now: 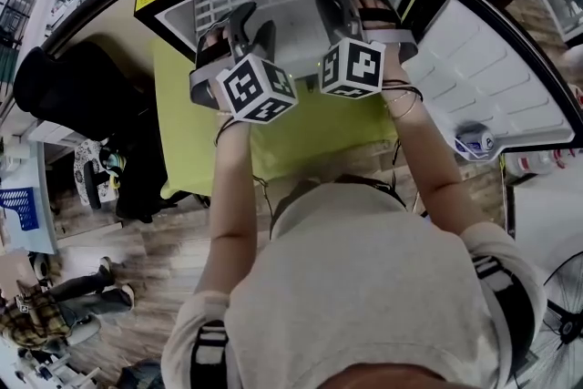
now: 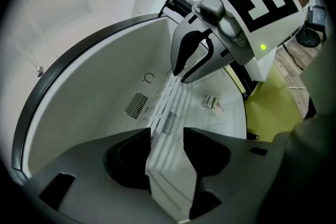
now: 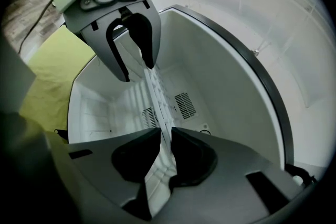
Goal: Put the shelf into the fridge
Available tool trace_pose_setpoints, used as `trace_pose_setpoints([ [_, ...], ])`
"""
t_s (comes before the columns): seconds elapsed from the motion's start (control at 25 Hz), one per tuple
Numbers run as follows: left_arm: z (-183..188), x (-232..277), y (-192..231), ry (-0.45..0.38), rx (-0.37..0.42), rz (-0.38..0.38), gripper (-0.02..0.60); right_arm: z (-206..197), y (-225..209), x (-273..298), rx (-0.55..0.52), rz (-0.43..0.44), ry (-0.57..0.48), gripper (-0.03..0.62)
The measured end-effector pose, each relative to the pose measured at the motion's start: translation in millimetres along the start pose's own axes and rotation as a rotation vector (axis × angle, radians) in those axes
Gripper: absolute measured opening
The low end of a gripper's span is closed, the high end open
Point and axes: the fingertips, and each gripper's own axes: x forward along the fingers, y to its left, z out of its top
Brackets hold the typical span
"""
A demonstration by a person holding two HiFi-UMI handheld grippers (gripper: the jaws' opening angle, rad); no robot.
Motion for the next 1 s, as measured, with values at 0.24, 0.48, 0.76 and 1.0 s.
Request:
trace_pose_setpoints([
  [0.24, 1.0, -16.4, 4.5, -0.029, -0.067, 0.051, 0.164, 5.7, -9.8, -19.8, 0.095, -0.032, -0.046, 0.078],
  [0.48, 14.4, -41.7, 7.1, -0.134, -0.188, 0.05, 0.085, 19.7, -19.2, -43.0, 0.211, -0.046, -0.122, 0.081],
  [0.76, 20.6, -62.7, -0.4, -0.205, -0.325, -0.006, 0.012, 24.2, -15.7, -65.2, 0.398, 0.01, -0.178, 0.011],
  [1.0, 22.5, -79.6, -2.8, -0.276, -0.495, -0.032, 0.012, 20.9, 1.5, -79.7, 0.553, 0.075, -0.195, 0.011],
])
